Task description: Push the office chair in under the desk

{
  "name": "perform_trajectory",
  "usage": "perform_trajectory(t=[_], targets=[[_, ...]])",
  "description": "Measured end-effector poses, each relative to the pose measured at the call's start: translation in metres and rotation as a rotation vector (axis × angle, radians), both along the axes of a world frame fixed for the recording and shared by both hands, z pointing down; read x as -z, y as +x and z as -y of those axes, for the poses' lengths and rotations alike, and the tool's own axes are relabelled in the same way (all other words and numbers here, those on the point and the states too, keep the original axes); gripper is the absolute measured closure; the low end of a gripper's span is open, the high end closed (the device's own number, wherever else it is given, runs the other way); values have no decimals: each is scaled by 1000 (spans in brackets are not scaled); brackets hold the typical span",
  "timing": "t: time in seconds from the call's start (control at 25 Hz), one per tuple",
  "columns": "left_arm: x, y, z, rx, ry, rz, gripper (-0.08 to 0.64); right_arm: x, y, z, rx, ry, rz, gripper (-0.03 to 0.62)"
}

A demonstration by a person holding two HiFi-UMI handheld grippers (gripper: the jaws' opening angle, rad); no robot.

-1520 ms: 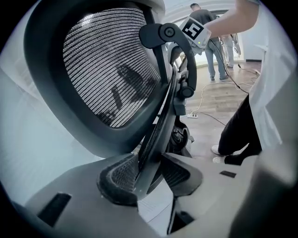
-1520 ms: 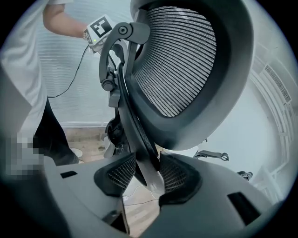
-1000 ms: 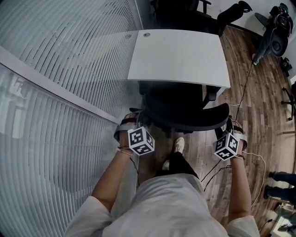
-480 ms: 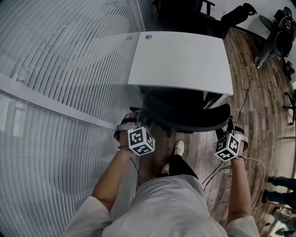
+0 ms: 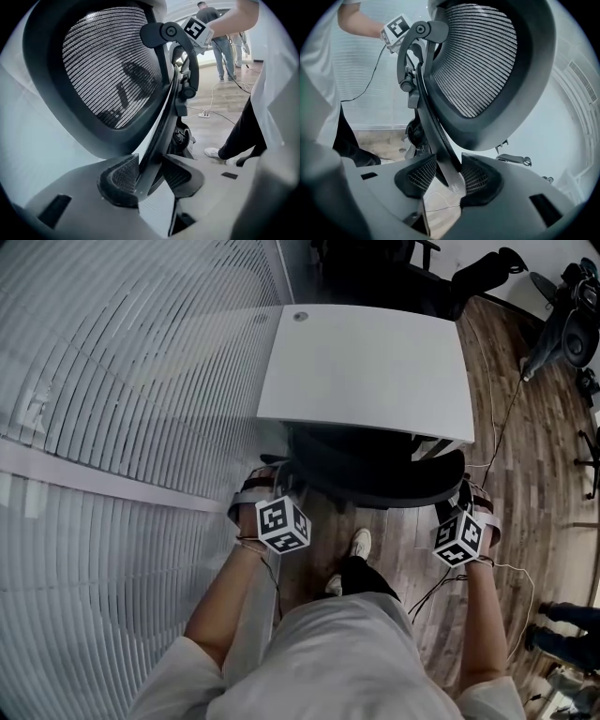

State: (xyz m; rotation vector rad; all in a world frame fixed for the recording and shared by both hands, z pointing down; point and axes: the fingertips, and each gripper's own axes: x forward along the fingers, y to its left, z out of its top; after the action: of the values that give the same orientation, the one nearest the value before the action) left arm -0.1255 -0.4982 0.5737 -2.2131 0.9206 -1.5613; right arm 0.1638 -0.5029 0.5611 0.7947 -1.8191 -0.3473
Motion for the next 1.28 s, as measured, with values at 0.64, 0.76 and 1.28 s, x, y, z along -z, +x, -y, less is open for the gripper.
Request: perform_trajectory(t=[0.64,0.76,1.28], targets=[[13,13,13,45,-18,24,397,9,12,17,55,5,35,421],[17,12,14,57,-29,30,396,14,11,17,66,0,46,420],[15,8,68,42,-18,28,396,13,8,60,45,-2,39,423]])
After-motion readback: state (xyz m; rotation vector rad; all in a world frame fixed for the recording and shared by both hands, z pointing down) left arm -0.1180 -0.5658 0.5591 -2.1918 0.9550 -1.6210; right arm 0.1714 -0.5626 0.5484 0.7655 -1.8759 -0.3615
